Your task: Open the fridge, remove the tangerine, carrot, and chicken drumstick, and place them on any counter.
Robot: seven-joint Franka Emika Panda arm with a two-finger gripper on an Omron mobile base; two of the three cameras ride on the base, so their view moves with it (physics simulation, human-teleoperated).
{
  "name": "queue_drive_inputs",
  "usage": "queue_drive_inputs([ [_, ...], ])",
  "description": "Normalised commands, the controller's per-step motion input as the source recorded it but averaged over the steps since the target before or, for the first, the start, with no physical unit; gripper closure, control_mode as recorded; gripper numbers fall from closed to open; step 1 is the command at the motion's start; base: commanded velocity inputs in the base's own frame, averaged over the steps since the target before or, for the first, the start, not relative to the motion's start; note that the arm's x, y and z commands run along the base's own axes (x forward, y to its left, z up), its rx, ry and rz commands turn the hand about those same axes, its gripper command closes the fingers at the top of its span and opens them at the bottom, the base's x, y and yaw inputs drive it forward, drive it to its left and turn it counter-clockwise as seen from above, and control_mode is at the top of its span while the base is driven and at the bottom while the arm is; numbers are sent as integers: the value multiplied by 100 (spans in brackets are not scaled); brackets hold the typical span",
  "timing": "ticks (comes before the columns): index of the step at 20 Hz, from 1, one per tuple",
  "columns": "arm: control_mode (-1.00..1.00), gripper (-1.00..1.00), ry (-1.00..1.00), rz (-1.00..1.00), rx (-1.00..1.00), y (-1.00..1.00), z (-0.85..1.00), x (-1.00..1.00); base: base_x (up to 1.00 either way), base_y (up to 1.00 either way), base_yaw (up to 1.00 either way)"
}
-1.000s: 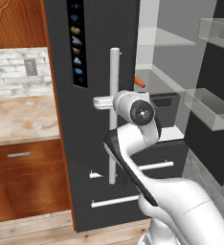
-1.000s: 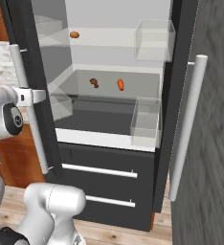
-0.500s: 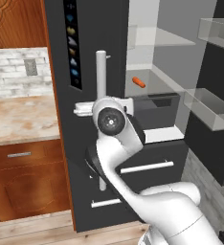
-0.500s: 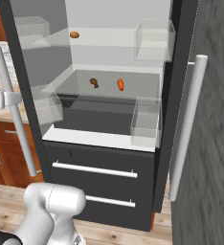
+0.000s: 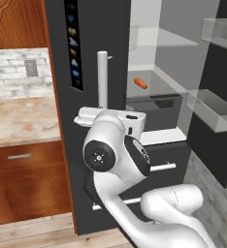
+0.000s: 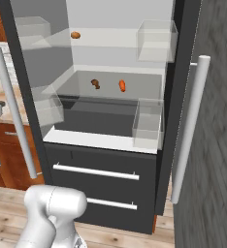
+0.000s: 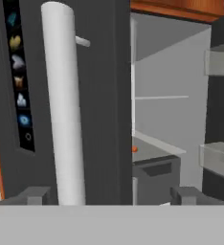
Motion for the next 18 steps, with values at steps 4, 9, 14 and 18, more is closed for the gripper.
queue_drive_inputs([
  [4, -100, -100, 13, 0, 38, -86, 33, 10, 0, 0, 0],
  [9, -100, -100, 3, 10, 48, -100, -10, 12, 0, 0, 0],
  [14, -100, -100, 2, 53, 22, -73, -30, 19, 0, 0, 0],
  [18, -100, -100, 14, 57, 12, -52, -32, 51, 0, 0, 0],
])
